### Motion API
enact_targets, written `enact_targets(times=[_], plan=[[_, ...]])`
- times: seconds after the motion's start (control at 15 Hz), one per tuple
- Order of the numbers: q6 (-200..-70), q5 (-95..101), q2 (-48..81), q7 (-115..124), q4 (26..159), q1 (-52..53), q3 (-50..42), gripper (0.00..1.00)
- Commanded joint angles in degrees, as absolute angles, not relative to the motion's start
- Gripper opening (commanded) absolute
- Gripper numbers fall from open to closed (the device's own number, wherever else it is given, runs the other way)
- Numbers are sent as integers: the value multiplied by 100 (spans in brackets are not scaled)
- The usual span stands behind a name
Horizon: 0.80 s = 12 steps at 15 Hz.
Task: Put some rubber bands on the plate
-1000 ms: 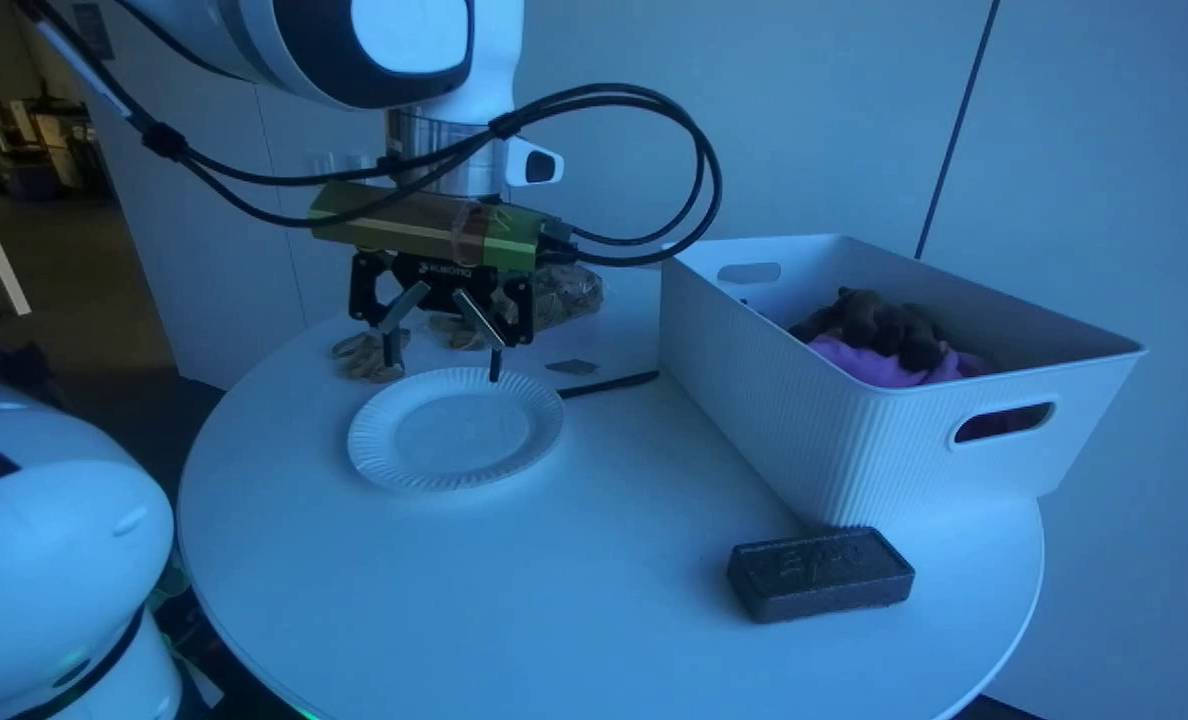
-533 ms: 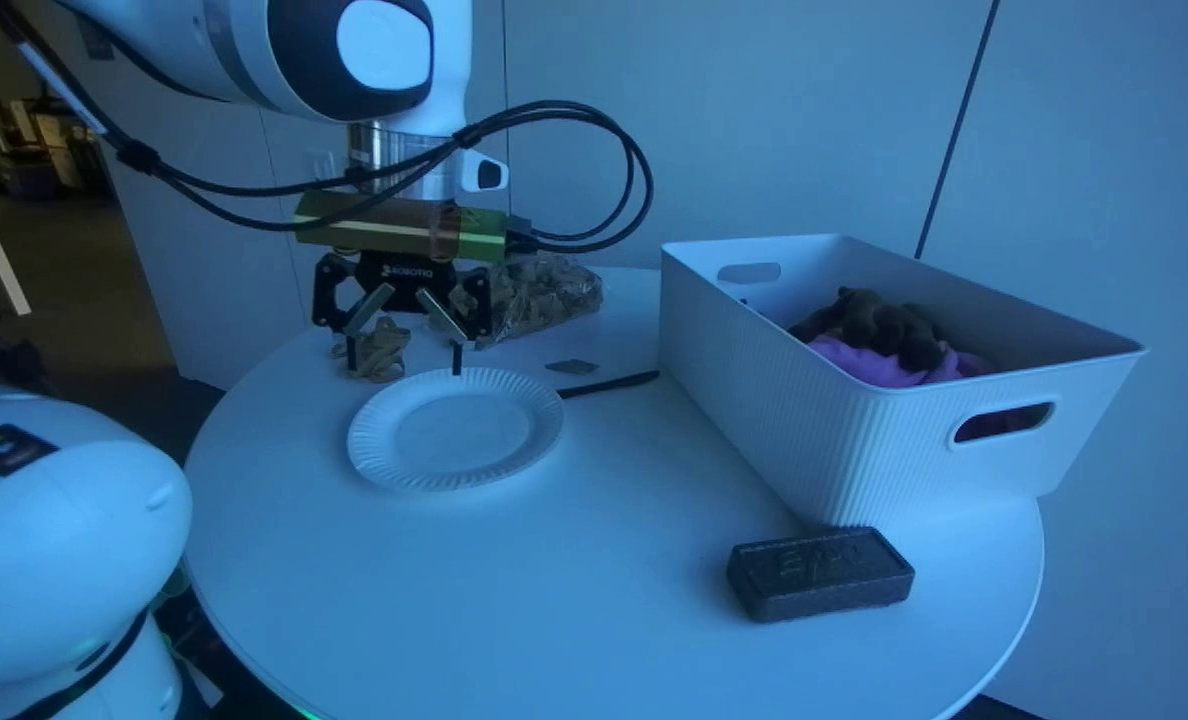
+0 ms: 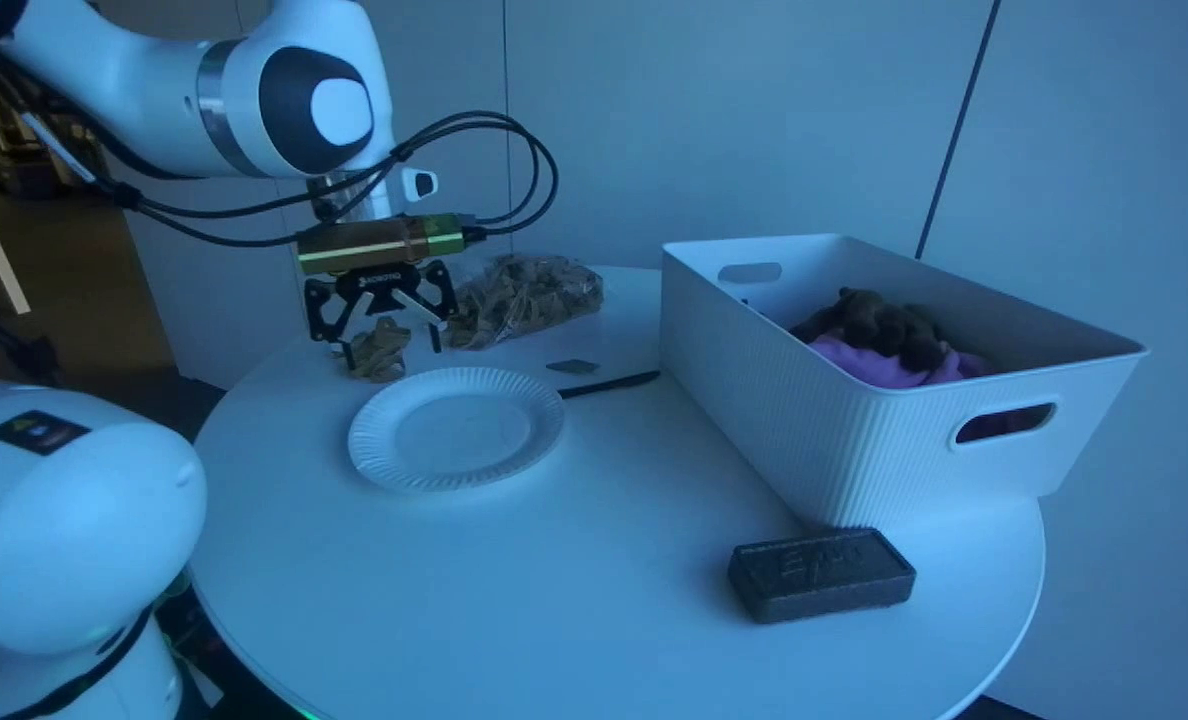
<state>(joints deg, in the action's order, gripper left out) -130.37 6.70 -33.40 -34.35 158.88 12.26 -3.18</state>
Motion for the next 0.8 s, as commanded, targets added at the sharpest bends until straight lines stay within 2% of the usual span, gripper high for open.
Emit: enact_targets(times=[0.0,0.13,0.6,0.67,0.73], plan=[[-14082,748,-2774,-3103,15884,1350,45,100],[-14424,669,-2636,-2890,15881,1417,183,100],[-14444,-189,-2326,-2462,15874,1601,62,100],[-14451,-200,-2292,-2491,15874,1575,40,75],[-14478,-196,-2258,-2502,15873,1535,16,74]])
